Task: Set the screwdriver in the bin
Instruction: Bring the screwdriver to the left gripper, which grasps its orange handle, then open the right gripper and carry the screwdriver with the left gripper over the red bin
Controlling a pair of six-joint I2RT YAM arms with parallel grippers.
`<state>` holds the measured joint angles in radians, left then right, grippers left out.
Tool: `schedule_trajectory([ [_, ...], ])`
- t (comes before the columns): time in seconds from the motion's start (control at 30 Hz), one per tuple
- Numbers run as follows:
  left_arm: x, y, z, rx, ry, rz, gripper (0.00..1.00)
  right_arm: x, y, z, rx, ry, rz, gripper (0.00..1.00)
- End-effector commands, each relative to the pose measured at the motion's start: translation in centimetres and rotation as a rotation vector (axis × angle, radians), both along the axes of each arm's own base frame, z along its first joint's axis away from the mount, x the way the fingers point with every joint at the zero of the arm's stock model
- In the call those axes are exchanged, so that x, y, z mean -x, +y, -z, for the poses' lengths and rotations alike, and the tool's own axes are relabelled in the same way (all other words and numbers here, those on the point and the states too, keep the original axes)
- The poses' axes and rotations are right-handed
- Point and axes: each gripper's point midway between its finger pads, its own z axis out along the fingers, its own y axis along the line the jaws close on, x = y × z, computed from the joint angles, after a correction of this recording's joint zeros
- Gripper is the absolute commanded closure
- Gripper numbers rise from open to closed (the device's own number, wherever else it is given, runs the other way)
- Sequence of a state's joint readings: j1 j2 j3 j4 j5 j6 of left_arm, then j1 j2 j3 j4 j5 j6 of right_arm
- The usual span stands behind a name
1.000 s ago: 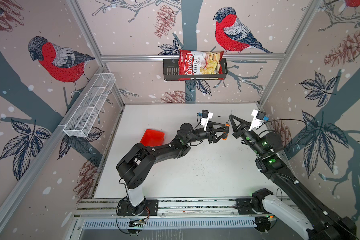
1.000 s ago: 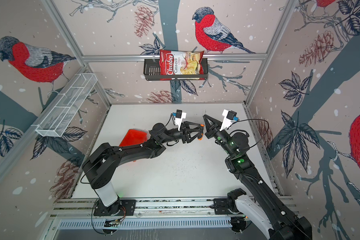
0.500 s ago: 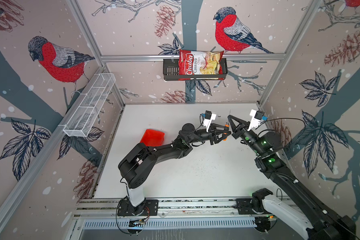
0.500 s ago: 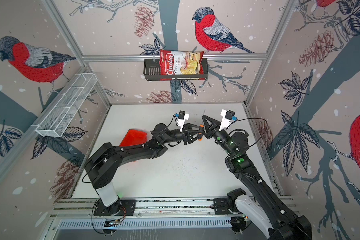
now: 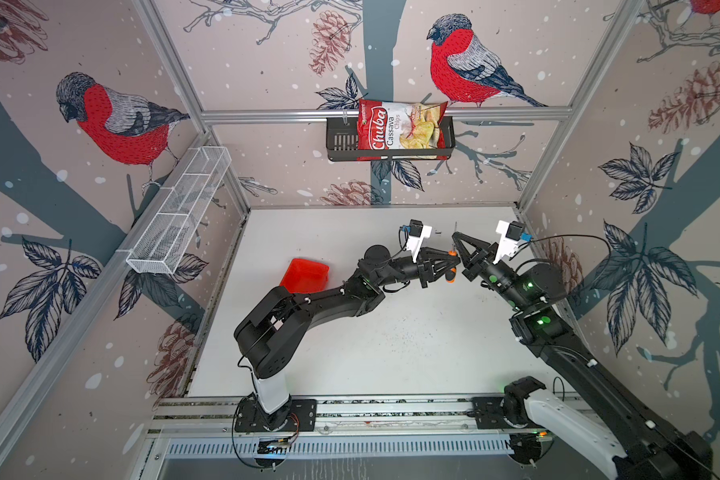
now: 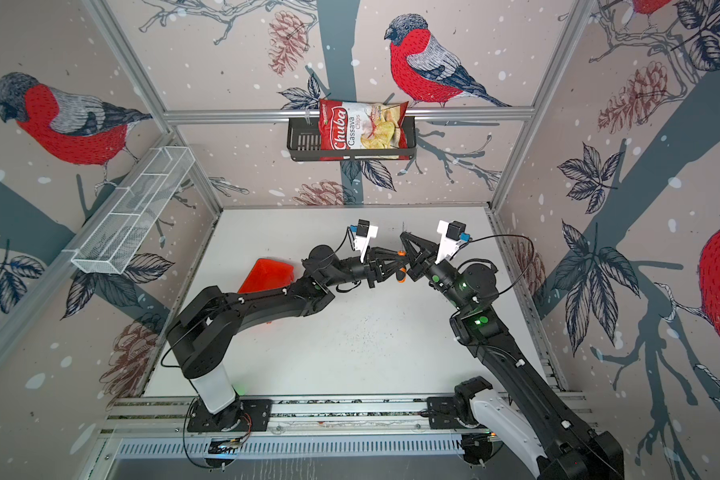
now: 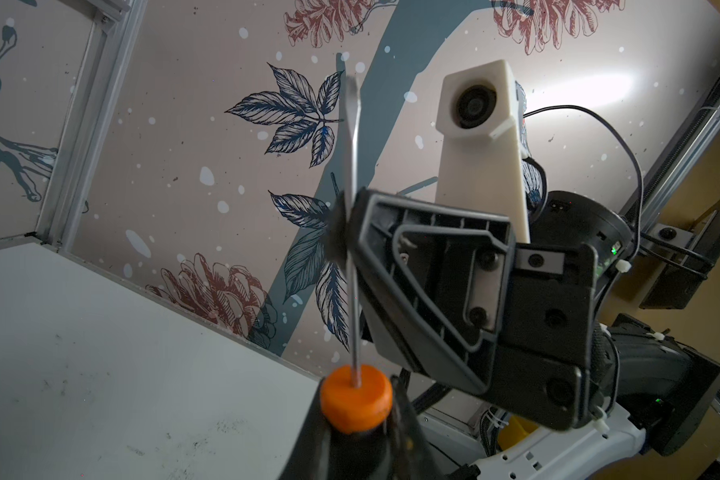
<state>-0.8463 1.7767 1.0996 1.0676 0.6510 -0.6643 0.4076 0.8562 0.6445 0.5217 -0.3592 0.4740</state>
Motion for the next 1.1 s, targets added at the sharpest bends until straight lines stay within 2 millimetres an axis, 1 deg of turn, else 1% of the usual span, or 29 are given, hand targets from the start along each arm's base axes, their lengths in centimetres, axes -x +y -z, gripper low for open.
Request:
schedule_trajectory([
  [0.0,0.8,0.5,-1.7,0.052,-0.083,0.005,0.87,-0.1,-0.2,-0.4,-0.012,-0.006,0.01,1.0],
  [0.03,0.8,0.5,-1.7,0.051,-0.084,0.002,0.87,-0.1,-0.2,-0.4,-0.013,-0.006,0.013,1.0],
  [0.07,0.8,0.5,-1.5,0.047,-0.082,0.001,0.88,-0.1,-0.3,-0.5,-0.014,-0.007,0.016,0.97],
  [0.17,0.7,0.6,-1.4,0.04,-0.08,-0.005,0.88,0.0,-0.3,-0.4,-0.01,-0.008,0.018,0.85],
  [0.2,0.7,0.6,-1.3,0.036,-0.081,-0.005,0.88,0.0,-0.3,-0.5,-0.006,-0.009,0.018,0.78],
  [0.33,0.4,1.0,-0.7,0.003,-0.087,-0.04,0.88,0.4,-0.4,-0.4,0.018,-0.015,0.02,0.37],
  [0.37,0.2,1.3,-0.6,-0.006,-0.091,-0.052,0.89,0.5,-0.5,-0.3,0.028,-0.018,0.023,0.3],
  [0.47,-0.4,2.3,-0.1,-0.038,-0.088,-0.097,0.9,0.8,-0.6,-0.3,0.058,-0.029,0.033,0.17],
  [0.53,-1.0,3.2,0.0,-0.053,-0.093,-0.135,0.92,1.0,-0.6,-0.1,0.085,-0.043,0.035,0.12],
  [0.57,-1.4,3.7,0.7,-0.076,-0.081,-0.157,0.92,1.1,-0.4,0.0,0.1,-0.051,0.032,0.1],
  [0.63,-2.1,4.8,1.4,-0.111,-0.067,-0.194,0.93,1.4,-0.1,0.2,0.125,-0.064,0.023,0.06],
  [0.8,-3.7,8.4,3.1,-0.225,-0.069,-0.343,0.95,1.8,1.3,0.8,0.181,-0.094,-0.009,0.01],
  [0.9,-4.8,10.7,4.0,-0.322,-0.051,-0.444,0.98,2.3,2.8,1.1,0.221,-0.125,-0.042,0.0],
  [1.0,-5.3,13.1,4.7,-0.426,-0.054,-0.528,0.99,3.1,4.6,1.7,0.277,-0.163,-0.082,0.0],
  [1.07,-5.6,15.2,5.5,-0.5,-0.058,-0.592,0.99,3.4,6.0,2.4,0.324,-0.176,-0.11,0.0],
])
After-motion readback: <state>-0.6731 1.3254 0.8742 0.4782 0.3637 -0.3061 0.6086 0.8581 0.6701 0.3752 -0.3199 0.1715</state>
